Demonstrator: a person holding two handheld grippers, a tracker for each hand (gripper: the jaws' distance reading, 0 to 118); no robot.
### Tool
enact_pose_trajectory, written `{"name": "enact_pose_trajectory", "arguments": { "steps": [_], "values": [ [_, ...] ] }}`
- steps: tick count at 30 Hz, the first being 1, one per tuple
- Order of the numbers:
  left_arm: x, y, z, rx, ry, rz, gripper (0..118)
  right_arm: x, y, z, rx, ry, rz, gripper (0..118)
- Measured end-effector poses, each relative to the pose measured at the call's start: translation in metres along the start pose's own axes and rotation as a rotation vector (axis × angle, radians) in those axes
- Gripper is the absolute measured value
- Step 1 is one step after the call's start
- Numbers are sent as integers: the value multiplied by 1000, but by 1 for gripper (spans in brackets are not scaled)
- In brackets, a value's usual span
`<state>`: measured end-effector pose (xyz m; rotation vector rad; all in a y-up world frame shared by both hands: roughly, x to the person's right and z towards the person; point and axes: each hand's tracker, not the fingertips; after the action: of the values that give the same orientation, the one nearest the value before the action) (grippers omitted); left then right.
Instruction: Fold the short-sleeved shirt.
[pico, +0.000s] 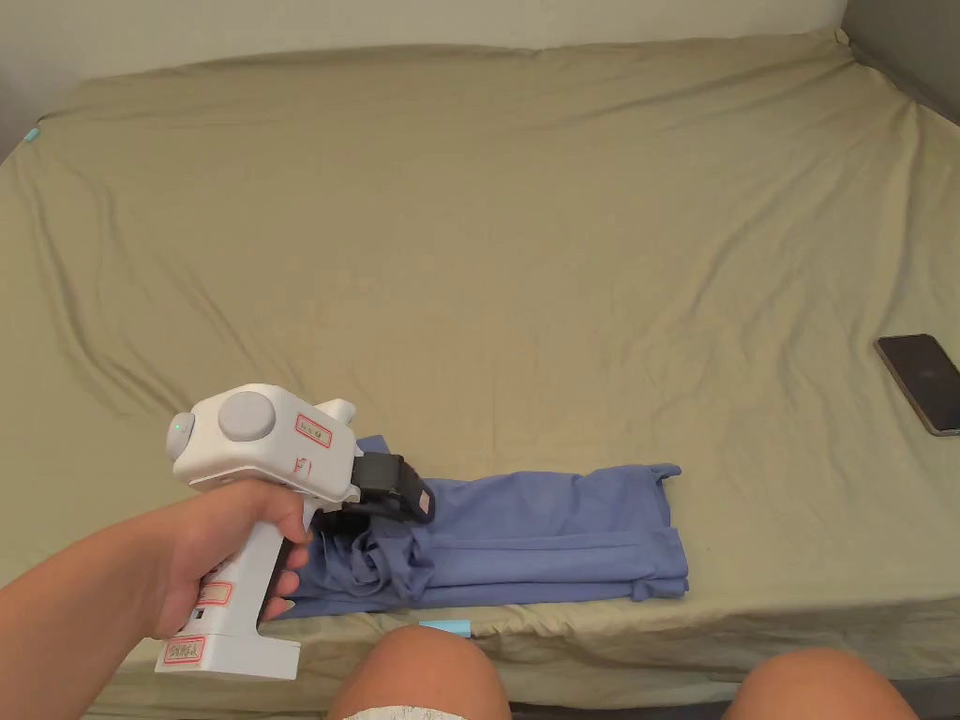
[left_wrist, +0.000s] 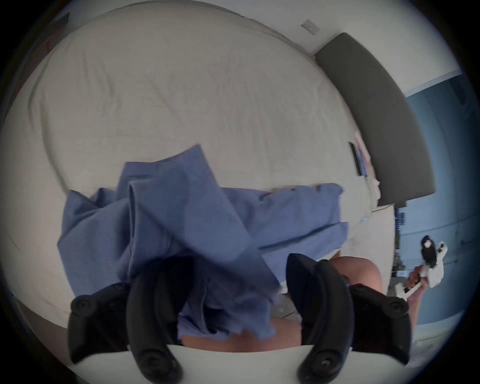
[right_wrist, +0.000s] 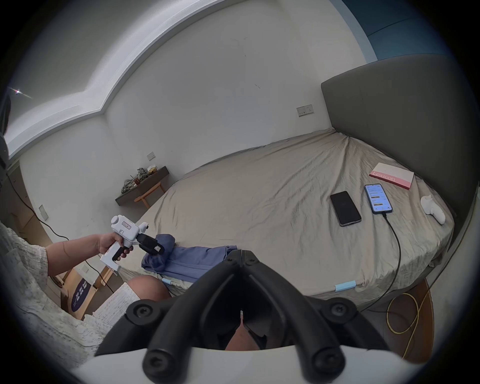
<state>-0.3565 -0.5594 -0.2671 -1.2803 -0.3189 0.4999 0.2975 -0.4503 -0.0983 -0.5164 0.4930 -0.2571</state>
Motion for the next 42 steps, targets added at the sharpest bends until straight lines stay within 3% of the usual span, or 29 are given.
{"name": "enact_pose_trajectory", "arguments": {
  "steps": [6, 10, 11, 12, 13, 14, 20, 25, 33, 42],
  "values": [
    [-6, -1, 46, 95, -256, 29, 84, -4, 8, -7, -1, 8, 12, 0],
    [-26, -9, 89, 173, -307, 10, 82, -10, 14, -12, 3, 20, 20, 0],
    [-36, -12, 99, 197, -313, 6, 75, -12, 15, -13, 4, 22, 24, 0],
    [-47, -15, 107, 241, -279, 3, 58, -13, 16, -15, 2, 25, 25, 0],
    [-61, -18, 114, 267, -227, 24, 23, -15, 16, -16, 0, 28, 29, 0],
    [-75, -21, 116, 275, -185, 70, 0, -17, 17, -18, -2, 29, 33, 0],
    [-164, -55, 115, 263, -225, 232, 0, -19, 19, -28, -20, 31, 37, 0],
    [-189, -73, 96, 274, -276, 312, 0, -21, 20, -39, -49, 22, 42, 0],
    [-140, -43, 66, 267, -395, 174, 0, -31, 27, -53, -74, 22, 56, 0],
    [-101, -1, 7, 201, -534, 155, 0, -32, 25, -47, -87, -12, 60, 0]
  ]
}}
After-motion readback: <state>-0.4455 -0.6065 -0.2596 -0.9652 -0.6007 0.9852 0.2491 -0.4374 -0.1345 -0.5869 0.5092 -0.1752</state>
